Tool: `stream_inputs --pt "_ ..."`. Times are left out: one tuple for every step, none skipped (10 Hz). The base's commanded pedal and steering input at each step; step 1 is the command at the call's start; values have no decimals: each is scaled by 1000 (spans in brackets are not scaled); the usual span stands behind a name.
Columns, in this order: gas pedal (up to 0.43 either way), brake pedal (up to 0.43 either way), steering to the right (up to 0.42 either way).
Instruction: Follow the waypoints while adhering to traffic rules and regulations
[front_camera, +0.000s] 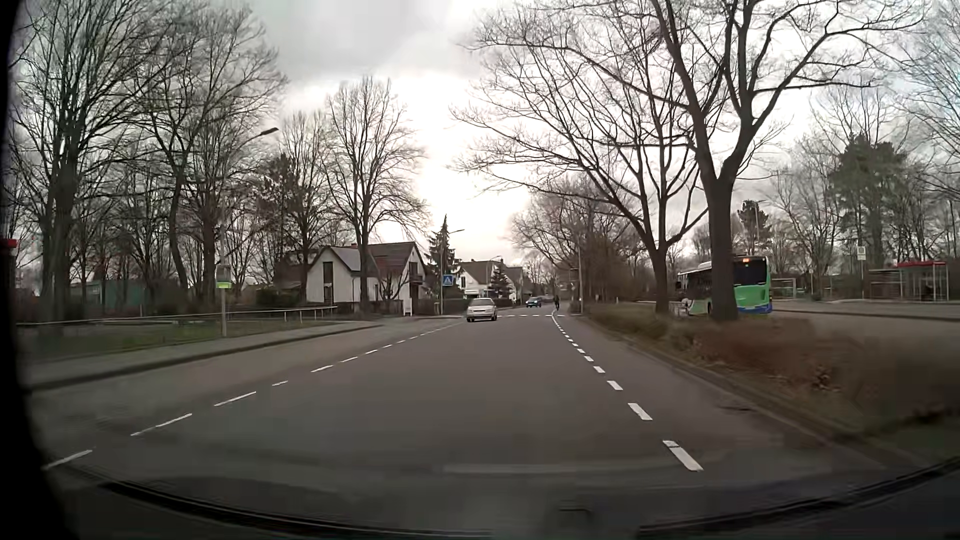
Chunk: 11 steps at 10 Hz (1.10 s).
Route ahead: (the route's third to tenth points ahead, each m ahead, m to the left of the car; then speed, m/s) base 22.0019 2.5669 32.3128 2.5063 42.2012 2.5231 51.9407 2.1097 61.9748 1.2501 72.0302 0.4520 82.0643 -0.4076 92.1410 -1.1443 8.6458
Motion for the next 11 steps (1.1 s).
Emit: stream_inputs --pt "130 0 3" --pt "130 0 3" --pt "130 0 3" --pt "130 0 3" --pt "130 0 3" --pt "130 0 3" --pt "130 0 4" --pt "130 0 4" --pt "130 0 4" --pt "130 0 4" --pt "130 0 4"
